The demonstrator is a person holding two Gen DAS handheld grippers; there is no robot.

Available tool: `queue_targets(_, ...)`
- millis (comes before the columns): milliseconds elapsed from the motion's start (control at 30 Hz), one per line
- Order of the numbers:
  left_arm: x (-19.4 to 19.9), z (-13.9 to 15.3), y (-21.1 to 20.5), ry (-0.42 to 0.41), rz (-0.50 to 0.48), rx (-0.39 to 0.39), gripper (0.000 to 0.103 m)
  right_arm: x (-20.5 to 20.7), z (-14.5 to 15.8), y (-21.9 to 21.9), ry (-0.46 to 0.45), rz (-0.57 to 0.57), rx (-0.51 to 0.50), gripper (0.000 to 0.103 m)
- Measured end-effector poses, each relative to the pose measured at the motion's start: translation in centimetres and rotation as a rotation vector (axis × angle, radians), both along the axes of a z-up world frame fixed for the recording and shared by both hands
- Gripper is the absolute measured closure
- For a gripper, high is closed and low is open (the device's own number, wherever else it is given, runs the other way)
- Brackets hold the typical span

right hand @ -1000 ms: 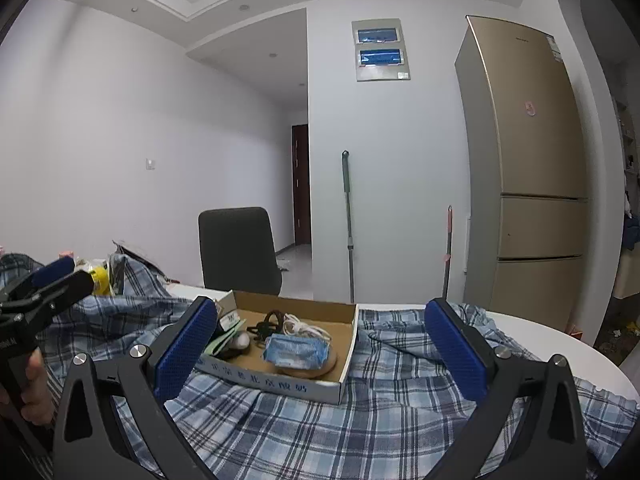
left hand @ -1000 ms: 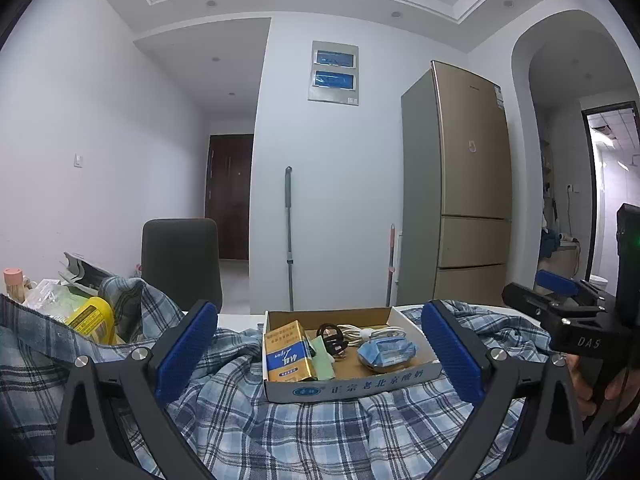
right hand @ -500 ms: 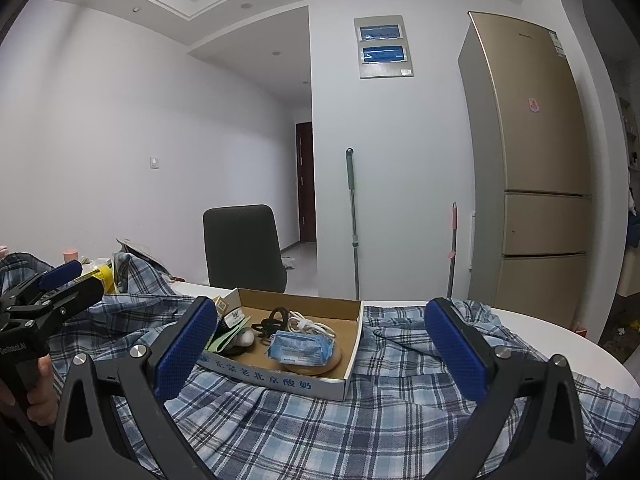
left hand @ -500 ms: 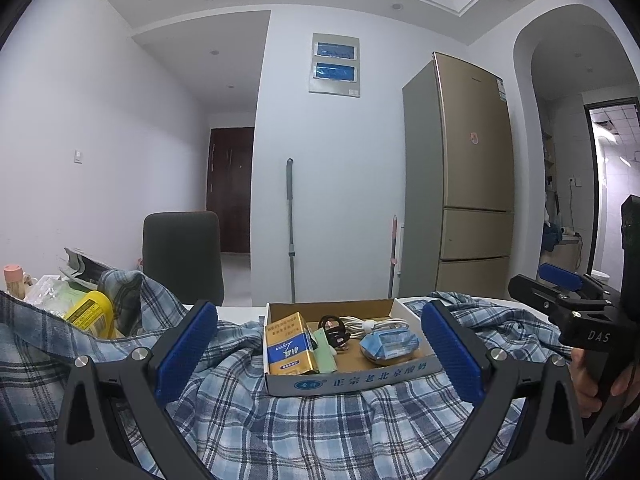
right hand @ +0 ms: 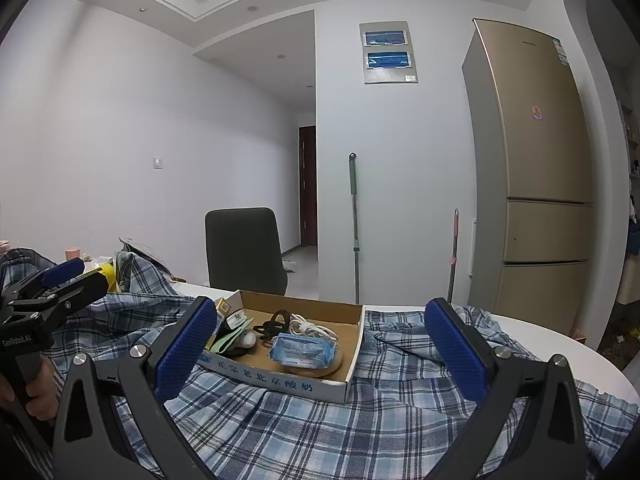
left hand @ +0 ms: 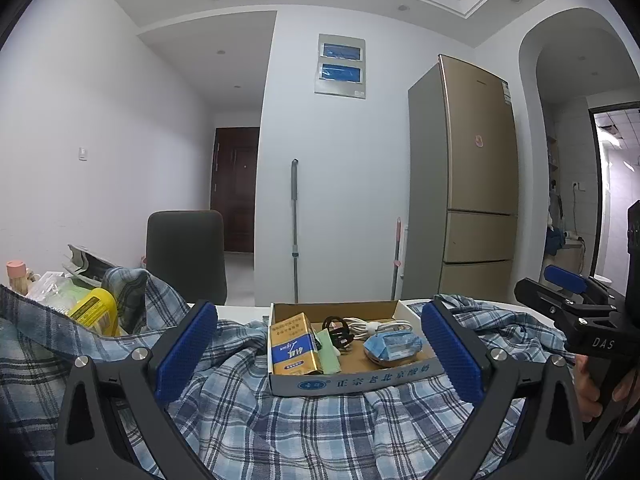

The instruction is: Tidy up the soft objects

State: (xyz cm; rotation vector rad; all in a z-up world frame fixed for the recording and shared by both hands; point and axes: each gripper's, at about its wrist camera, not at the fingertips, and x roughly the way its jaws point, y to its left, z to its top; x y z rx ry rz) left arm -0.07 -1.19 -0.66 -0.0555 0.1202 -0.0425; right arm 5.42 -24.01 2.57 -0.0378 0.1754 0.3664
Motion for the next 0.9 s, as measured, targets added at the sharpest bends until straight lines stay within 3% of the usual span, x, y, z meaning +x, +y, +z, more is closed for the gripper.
queue_targets(900, -0.11, -0.02, -0.06, 0.002, 0.001, -0.002, 0.0, -0.27, 0.08, 0.39, -0.006, 0.003, -0.015, 0.0)
